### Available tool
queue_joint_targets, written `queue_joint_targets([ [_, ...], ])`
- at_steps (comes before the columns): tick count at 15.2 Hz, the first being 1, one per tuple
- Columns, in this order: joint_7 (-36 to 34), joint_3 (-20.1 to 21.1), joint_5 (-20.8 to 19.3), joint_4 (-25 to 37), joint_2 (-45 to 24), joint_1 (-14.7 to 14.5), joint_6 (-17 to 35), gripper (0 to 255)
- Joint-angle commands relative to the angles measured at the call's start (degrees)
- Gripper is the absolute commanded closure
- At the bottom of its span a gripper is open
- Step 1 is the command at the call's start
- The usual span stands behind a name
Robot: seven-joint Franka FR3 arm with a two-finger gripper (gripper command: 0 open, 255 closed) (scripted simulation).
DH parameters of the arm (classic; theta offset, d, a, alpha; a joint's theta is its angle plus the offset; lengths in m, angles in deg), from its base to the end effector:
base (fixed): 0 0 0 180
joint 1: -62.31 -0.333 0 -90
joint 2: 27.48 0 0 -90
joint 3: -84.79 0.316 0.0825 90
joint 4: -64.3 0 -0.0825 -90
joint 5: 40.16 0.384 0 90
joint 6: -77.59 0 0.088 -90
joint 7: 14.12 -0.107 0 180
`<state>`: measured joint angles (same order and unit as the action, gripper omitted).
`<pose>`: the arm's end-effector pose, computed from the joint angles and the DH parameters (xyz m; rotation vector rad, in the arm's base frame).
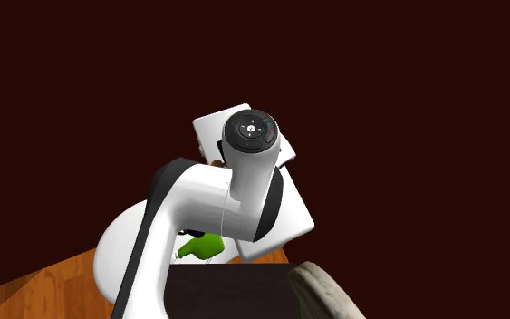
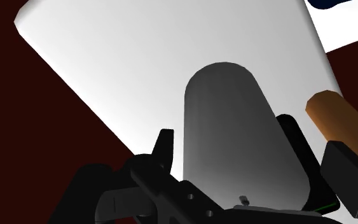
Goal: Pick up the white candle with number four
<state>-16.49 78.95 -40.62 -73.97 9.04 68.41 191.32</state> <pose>0.3705 -0.0846 0.5508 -3.0661 0.3599 -0.3253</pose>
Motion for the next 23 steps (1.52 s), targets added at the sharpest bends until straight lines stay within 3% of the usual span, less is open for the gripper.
queue_joint_targets([
  [1, 0.01, -0.03, -0.03, -1.76, 0.08, 0.03, 1.74, 0],
  [5, 0.09, -0.12, -0.06, -3.67, -0.03, 0.06, 3.76, 0],
  [6, 0.11, -0.14, -0.06, -3.64, -0.14, 0.06, 3.85, 255],
  [15, 0.09, -0.12, -0.06, -3.67, -0.03, 0.06, 3.76, 255],
  [23, -0.15, 0.13, 0.04, 2.45, 0.03, -0.04, -2.41, 255],
])
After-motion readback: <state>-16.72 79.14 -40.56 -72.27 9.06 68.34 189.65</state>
